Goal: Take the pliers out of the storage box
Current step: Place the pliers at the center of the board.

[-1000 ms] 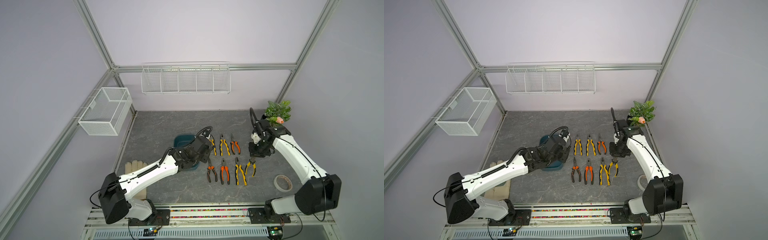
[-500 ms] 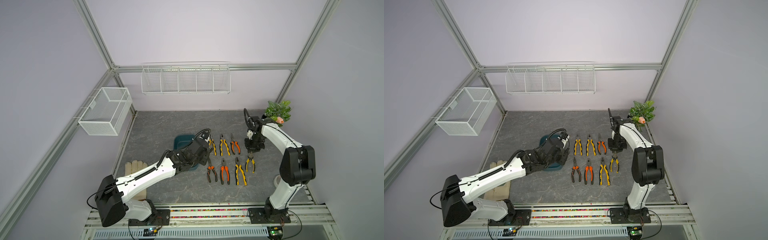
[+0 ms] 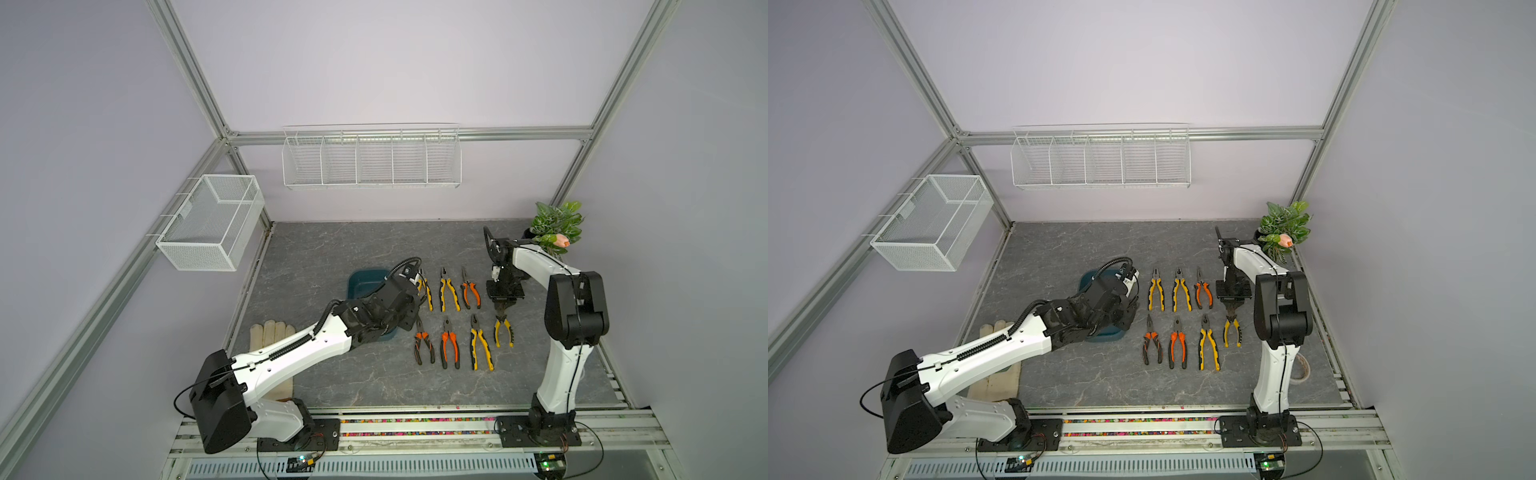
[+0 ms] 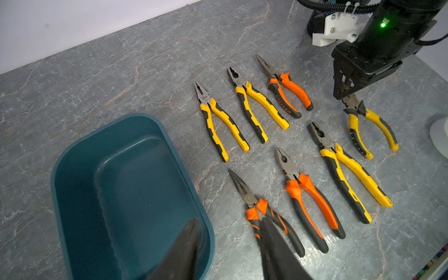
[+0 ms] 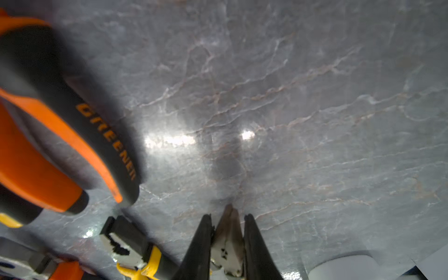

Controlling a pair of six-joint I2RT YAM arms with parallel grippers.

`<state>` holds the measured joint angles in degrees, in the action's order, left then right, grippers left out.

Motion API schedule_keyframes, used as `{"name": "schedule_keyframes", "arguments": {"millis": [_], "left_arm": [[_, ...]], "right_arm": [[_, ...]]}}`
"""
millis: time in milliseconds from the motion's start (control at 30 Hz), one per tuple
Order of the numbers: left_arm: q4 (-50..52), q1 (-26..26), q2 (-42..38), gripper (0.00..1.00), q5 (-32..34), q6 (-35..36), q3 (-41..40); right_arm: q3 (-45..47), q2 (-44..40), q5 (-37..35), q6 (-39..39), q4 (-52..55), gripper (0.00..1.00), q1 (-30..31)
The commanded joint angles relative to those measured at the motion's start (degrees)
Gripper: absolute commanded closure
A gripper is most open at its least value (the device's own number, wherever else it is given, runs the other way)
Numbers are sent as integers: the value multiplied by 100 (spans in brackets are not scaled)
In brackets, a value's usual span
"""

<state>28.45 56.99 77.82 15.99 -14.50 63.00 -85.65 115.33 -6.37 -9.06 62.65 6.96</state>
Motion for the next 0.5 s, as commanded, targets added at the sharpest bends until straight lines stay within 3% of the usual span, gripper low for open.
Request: {"name": "schedule_keyframes", "arguments": {"millis": [0, 400, 467], "left_arm": [[-14, -30, -18, 56, -51, -52, -25], [34, -30, -40, 56, -34, -62, -51], [30, -29, -32, 56, -21, -57, -42]], "right_arm": [[-128, 162, 109, 114, -77, 91, -70], [64, 324, 171, 54, -295, 79, -98], [74, 332, 164, 53, -307, 74, -101]]}}
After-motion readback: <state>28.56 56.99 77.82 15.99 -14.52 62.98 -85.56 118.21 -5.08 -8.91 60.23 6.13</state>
